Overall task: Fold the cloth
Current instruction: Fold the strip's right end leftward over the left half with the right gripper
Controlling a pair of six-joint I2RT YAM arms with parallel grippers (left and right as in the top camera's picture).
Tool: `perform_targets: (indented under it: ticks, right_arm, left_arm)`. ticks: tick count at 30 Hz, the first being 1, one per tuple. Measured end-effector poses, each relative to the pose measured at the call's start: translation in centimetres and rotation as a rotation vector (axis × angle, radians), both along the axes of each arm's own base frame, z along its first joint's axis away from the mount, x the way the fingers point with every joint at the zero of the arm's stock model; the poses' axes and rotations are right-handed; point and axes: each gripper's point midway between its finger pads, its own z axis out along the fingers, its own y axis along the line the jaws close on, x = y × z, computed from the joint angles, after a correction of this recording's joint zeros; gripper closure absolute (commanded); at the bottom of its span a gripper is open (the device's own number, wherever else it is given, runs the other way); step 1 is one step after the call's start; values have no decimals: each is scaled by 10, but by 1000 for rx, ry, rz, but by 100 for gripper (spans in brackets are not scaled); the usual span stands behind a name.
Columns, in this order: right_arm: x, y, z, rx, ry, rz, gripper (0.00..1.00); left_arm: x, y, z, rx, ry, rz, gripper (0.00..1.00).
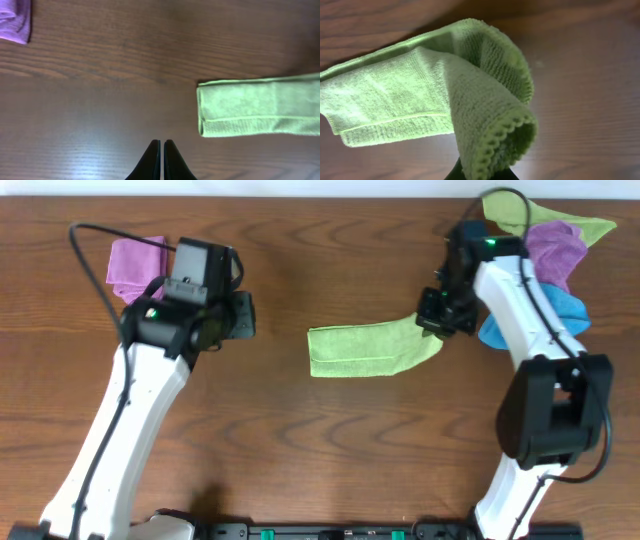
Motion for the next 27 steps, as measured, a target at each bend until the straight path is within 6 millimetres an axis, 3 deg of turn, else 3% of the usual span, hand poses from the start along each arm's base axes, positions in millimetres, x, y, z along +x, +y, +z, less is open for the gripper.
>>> perform_targets:
  ticks: [7, 12, 18, 27]
  right_arm:
    - [-8, 74, 2, -169, -106, 222, 98]
    - [-14, 113, 2, -215, -175, 312, 98]
    - [-18, 129, -16, -242, -171, 335, 98]
    - [-17, 148, -34, -183, -156, 330, 98]
  left_arm:
    - [-35, 9, 53, -34, -130, 0, 94]
    - [-62, 16, 70, -43, -162, 0, 94]
    - [-81, 21, 79, -48, -181, 0, 94]
    - [-87, 23, 79, -46, -174, 0, 94]
